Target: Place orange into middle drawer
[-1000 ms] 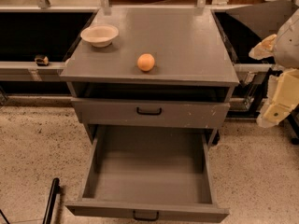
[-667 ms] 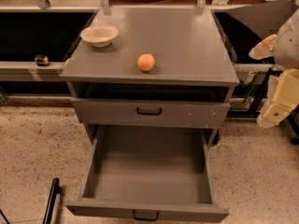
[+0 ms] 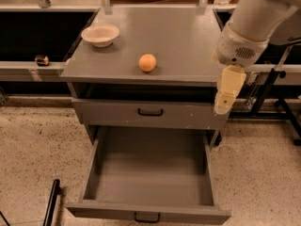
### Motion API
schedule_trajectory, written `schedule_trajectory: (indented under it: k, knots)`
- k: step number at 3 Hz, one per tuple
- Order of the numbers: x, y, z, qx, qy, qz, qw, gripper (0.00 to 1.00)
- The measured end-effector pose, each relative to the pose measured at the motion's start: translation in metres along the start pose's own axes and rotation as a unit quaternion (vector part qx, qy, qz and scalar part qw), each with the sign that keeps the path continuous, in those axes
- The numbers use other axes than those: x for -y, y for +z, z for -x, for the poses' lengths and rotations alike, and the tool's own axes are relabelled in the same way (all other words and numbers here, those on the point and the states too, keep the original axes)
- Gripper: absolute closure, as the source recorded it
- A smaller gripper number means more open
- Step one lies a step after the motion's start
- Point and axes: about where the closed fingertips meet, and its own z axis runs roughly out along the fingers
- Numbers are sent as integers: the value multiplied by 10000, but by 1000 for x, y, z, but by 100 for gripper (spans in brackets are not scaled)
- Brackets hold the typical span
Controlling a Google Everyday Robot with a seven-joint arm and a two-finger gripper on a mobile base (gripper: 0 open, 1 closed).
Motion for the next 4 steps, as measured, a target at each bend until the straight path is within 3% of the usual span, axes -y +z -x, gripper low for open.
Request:
schedule_trajectory:
  k: [1, 2, 3, 4]
  knots:
    - [50, 59, 60, -46, -466, -139, 9988, 0]
    - [50, 59, 60, -46, -466, -139, 9988, 0]
    - [66, 59, 71, 396, -414, -291, 9979, 0]
    - [104, 46, 96, 1214, -157, -655, 9903, 0]
